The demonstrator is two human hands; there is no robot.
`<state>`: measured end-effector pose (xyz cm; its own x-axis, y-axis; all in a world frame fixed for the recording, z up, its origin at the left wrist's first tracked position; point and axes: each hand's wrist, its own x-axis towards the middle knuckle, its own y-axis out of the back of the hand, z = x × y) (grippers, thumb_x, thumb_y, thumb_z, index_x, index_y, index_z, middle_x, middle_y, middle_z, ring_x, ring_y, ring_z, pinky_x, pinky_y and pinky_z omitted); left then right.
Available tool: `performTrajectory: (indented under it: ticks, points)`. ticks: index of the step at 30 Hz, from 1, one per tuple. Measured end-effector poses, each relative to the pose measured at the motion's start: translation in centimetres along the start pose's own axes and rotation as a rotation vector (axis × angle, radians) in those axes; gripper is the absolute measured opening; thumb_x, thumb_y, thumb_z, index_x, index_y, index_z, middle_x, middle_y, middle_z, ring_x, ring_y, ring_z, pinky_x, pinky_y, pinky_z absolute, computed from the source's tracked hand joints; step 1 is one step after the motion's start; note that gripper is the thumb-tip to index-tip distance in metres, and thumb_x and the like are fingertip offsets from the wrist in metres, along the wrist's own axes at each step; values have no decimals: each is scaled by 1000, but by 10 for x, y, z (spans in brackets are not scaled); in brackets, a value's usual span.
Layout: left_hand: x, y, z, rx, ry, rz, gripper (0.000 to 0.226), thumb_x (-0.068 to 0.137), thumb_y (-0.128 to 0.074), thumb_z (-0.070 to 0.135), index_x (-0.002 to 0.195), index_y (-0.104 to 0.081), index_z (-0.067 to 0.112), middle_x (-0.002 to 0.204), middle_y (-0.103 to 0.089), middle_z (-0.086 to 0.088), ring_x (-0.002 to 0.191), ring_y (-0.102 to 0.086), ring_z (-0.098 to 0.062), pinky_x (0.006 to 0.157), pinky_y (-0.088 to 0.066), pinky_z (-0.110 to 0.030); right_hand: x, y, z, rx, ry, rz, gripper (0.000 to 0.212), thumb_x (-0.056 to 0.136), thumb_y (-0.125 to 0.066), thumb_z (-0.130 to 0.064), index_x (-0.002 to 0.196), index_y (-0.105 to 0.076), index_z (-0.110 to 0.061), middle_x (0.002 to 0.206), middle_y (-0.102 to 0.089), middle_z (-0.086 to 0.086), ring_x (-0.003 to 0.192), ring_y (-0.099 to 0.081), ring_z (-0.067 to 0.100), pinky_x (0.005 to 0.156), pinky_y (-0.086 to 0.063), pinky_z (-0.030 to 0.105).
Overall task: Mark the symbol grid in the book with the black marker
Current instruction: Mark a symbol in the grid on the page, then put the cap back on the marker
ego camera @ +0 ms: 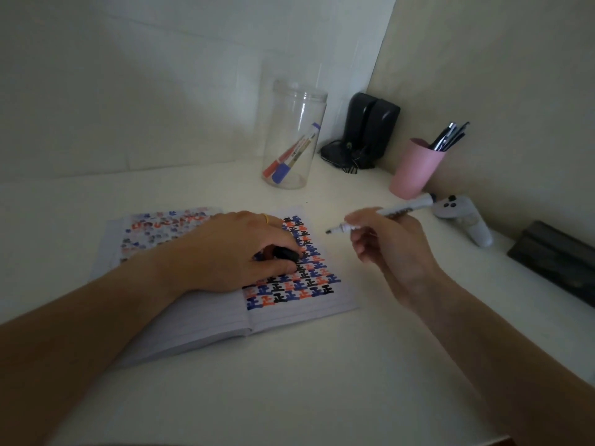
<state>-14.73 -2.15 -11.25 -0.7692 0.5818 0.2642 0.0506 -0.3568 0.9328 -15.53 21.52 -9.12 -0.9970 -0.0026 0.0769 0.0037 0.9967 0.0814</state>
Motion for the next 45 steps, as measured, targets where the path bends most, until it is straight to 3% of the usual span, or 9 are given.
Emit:
performTrajectory:
  ticks: [4,10,15,17,20,25,30,39,45]
  points:
    - [-1,1,1,7,11,2,35,92,-47,62,120,-59,45,111,-62,20,94,-58,1,84,-50,-30,27,-21,3,176,18,121,4,88,-69,-9,89,-71,-6,63,-62,5,54,-53,15,50,-45,27]
    - [1,0,1,27,25,13,36,91,-50,61,123,-59,45,116,-61,23,97,-56,3,84,-44,-17,32,-22,27,231,61,128,17,85,-78,-13,96,-76,-2,68,-67,6,58,-57,13,55,-49,25]
    - [1,4,1,-41,74,6,29,97,-49,44,124,-61,39,111,-63,22,93,-55,7,81,-42,-15,32,-19,24,411,48,62,18,93,-61,-8,96,-77,0,70,-70,11,62,-64,20,57,-52,28]
    - [2,5,-2,-29,117,65,30,98,-49,43,124,-62,35,107,-64,19,89,-55,7,82,-43,-14,30,-19,22,429,45,55,20,94,-58,-8,96,-77,-2,71,-71,11,63,-66,19,58,-54,27]
    - [3,5,-10,15,207,218,37,95,-49,49,125,-63,32,116,-69,11,98,-61,-5,92,-50,-31,30,-18,20,484,33,43,13,94,-61,-8,92,-74,-5,71,-74,10,64,-70,19,58,-56,26]
    - [4,8,-13,-41,300,356,25,86,-71,39,108,-70,28,99,-75,12,80,-66,-1,75,-45,-16,28,-16,20,498,30,-3,11,92,-66,-8,94,-75,-2,68,-69,6,61,-62,15,60,-53,24]
    - [4,9,-10,-52,300,382,22,85,-72,36,105,-69,28,89,-66,20,76,-64,5,68,-40,-7,26,-18,23,399,58,-55,12,91,-66,-4,95,-76,-1,70,-68,8,62,-61,16,60,-53,25]
    - [3,9,-4,-81,244,402,22,87,-69,39,107,-68,31,91,-67,23,79,-64,6,69,-40,-7,21,-22,21,352,70,-138,12,89,-68,-3,97,-77,1,72,-71,9,63,-64,15,62,-56,23]
    - [2,10,4,-125,156,444,19,85,-72,36,103,-69,30,87,-65,25,87,-64,5,72,-41,-2,16,-25,14,473,14,-185,29,85,-71,-3,114,-71,-2,92,-78,13,81,-74,18,72,-61,22]
